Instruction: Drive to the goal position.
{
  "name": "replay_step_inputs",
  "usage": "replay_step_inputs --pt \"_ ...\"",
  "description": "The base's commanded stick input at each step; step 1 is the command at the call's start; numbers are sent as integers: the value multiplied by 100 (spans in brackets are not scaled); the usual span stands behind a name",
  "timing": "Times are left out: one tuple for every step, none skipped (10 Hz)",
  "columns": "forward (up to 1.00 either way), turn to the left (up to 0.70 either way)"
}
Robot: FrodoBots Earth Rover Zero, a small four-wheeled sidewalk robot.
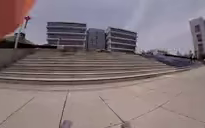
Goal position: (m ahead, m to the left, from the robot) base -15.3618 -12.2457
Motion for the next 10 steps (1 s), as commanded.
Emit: replay_step_inputs --pt "0 100" --pt "0 100" --pt "0 100" --pt "0 100" --pt "0 100" --pt "0 100" --pt "0 100" --pt "0 100" --pt "0 100" --pt "0 100"
